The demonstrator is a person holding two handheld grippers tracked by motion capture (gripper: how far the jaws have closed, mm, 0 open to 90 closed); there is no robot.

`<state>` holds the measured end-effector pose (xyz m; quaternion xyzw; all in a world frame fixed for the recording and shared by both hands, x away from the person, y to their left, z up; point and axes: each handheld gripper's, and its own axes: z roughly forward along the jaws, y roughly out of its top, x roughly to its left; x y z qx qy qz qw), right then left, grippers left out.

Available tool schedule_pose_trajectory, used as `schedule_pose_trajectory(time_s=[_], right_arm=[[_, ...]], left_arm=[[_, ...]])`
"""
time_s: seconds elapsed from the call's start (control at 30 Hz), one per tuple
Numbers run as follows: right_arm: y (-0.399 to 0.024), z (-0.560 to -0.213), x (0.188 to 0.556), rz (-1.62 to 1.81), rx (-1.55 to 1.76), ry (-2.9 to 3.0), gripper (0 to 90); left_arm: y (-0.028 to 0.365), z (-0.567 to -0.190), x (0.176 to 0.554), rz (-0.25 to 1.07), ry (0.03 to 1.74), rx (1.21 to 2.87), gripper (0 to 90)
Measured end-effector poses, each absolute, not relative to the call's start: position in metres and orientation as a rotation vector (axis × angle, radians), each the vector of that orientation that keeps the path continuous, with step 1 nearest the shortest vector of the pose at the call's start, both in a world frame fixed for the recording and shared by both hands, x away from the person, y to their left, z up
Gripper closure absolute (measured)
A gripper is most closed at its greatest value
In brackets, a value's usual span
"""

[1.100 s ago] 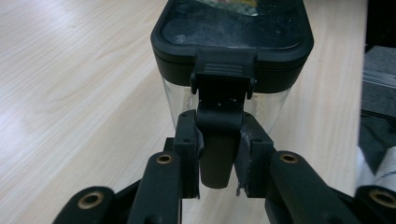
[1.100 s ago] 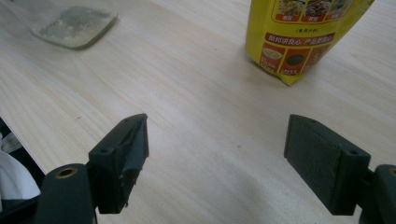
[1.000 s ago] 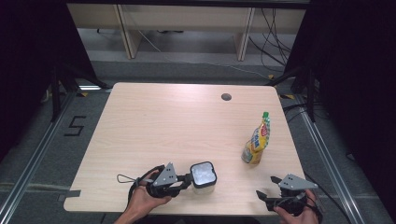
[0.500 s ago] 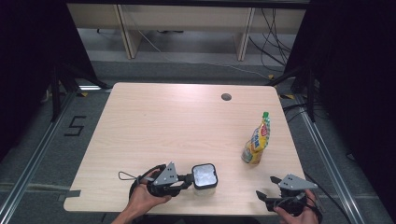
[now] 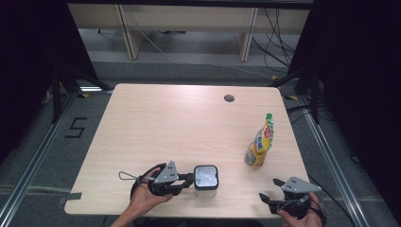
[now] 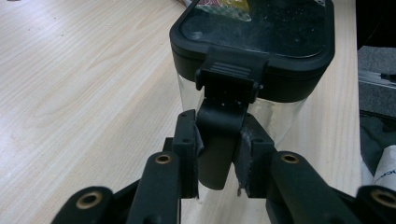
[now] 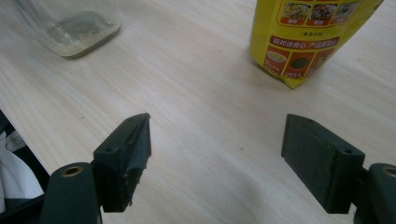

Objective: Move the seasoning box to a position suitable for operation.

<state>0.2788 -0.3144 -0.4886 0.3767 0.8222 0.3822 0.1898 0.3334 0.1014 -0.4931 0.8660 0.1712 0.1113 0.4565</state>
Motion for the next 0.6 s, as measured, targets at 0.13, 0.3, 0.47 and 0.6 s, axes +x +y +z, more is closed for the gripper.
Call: schedule_pose_trajectory(time_s=[0.13, 0.3, 0.47, 0.6], right_arm=[[-0.314, -0.489, 0.279, 1.086, 1.052, 2.322, 25.1], [-0.315, -0.489, 0.278, 1.084, 1.065, 2.315, 24.7], [-0.315, -0.489, 0.277, 1.086, 1.059, 2.312, 24.5], [-0.316, -0.49, 0.278, 1.102, 1.067, 2.31, 24.2]], left_arm=[[0.102, -0.493, 0.332, 0.253, 0.465, 2.126, 58.9], [0.112, -0.482, 0.329, 0.213, 0.517, 2.085, 39.0], [0.122, -0.473, 0.325, 0.199, 0.566, 2.036, 31.1], [0.126, -0.469, 0.323, 0.195, 0.576, 2.035, 29.1]])
